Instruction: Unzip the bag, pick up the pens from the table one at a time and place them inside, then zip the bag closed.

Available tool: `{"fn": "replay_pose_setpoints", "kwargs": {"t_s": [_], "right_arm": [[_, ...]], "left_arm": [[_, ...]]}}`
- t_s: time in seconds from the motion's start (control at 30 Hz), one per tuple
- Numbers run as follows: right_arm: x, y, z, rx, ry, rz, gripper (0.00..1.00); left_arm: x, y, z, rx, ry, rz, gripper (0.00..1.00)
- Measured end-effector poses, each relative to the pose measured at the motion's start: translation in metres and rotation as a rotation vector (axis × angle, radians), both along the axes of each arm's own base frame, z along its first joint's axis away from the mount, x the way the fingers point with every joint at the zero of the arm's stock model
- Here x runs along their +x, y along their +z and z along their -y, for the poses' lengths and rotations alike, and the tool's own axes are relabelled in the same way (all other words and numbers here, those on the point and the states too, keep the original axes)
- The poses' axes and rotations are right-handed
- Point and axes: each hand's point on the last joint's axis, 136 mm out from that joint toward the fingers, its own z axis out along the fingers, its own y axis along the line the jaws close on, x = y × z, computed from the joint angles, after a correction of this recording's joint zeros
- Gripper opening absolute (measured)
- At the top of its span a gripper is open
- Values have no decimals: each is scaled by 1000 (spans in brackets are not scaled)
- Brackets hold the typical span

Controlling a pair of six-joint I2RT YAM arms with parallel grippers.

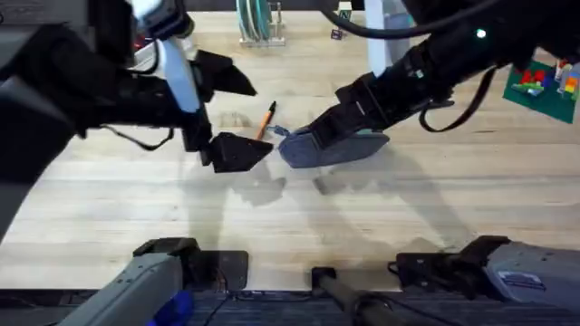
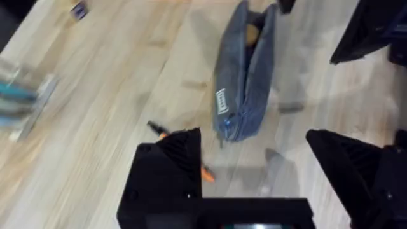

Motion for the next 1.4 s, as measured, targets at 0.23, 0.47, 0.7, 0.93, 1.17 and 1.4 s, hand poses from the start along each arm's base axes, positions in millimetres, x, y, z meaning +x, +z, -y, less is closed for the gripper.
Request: {"fn": "replay_pose_setpoints", "kwargs": {"t_s": [0.23, 0.47, 0.7, 0.93, 1.17, 1.4], "right_arm": [[0, 5, 27, -108, -42, 73, 997], [-5, 0, 50, -225, -35, 87, 997], [-4, -1, 56, -263, -1, 112, 998], [-1, 0, 56, -269, 23, 134, 955], [-1, 0, 57, -287, 153, 181, 56], [0, 0, 57, -322, 425, 277, 31]], "left_arm": [[-12, 11, -19, 72, 186, -18, 995], [-41, 13, -25, 96, 271, -80, 995], [-52, 10, -34, 126, 354, -116, 995], [-51, 8, -38, 141, 380, -128, 995], [-51, 8, -38, 144, 385, -129, 995], [-51, 8, -38, 144, 385, -129, 995]]}}
